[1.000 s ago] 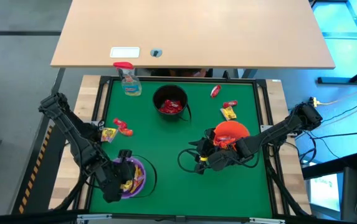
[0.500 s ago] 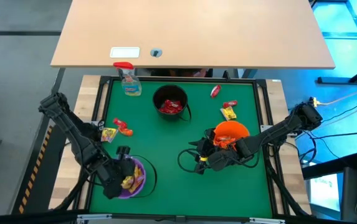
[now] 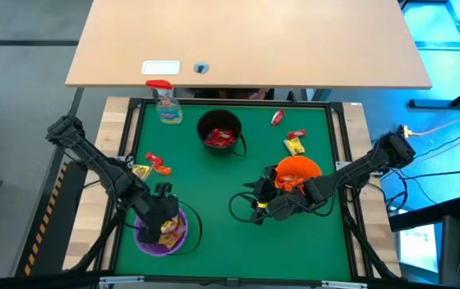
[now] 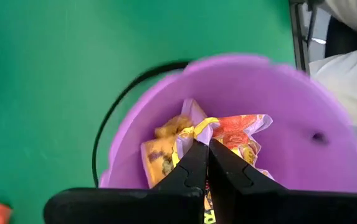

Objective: Sort candy
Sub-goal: Put the yellow candy into the violet bucket

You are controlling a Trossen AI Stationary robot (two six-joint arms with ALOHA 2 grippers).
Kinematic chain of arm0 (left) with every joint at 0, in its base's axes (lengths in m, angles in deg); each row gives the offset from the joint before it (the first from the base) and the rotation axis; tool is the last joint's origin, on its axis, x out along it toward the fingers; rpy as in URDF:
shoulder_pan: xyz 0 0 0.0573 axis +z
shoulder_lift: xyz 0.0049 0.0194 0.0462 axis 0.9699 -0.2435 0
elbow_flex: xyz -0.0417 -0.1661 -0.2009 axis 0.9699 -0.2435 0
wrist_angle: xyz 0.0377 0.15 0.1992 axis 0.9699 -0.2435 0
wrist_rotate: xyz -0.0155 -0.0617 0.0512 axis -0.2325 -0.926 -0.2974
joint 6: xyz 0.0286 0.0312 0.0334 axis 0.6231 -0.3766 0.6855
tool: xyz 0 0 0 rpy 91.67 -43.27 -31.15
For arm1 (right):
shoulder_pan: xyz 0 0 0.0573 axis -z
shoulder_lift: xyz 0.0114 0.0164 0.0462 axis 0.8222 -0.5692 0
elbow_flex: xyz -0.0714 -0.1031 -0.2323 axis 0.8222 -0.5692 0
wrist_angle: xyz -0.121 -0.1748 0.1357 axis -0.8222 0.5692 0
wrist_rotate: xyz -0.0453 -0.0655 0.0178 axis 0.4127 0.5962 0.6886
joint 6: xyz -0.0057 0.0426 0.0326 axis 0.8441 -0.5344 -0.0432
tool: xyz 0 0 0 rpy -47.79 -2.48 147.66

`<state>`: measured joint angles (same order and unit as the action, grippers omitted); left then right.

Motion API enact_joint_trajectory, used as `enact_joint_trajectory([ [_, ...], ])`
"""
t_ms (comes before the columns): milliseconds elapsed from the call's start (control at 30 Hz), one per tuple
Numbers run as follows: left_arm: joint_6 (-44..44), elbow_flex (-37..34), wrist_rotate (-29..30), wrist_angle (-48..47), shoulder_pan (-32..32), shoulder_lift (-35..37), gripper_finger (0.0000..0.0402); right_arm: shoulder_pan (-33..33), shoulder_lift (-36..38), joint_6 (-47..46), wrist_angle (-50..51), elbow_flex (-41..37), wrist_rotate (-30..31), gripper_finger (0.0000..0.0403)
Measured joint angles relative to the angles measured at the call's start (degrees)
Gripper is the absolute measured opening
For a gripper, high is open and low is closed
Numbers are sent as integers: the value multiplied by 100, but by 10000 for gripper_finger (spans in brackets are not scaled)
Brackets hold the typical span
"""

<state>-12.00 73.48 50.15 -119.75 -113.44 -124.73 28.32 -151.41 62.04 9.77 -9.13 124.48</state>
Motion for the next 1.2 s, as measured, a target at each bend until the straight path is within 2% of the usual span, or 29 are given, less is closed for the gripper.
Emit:
enact_joint_trajectory([
  [167,-451,-705,-97,646,231,683,0,1,0,2,10,0,-149,159],
  [333,-594,-859,-185,831,245,1003,7,1,0,2,13,0,-145,159],
  [500,-594,-859,-658,792,245,1009,53,1,0,2,11,0,-147,159],
  [667,-564,-833,-879,680,297,1010,107,1,0,2,-2,0,-127,159],
  [800,-541,-406,-747,-234,417,1007,130,1,0,-6,-4,0,-90,159],
  [1000,-541,543,344,-1626,460,1012,131,1,0,-13,-4,0,-112,159],
  [1200,-971,813,556,-3255,1019,1012,131,1,0,-83,-12,0,-106,159],
])
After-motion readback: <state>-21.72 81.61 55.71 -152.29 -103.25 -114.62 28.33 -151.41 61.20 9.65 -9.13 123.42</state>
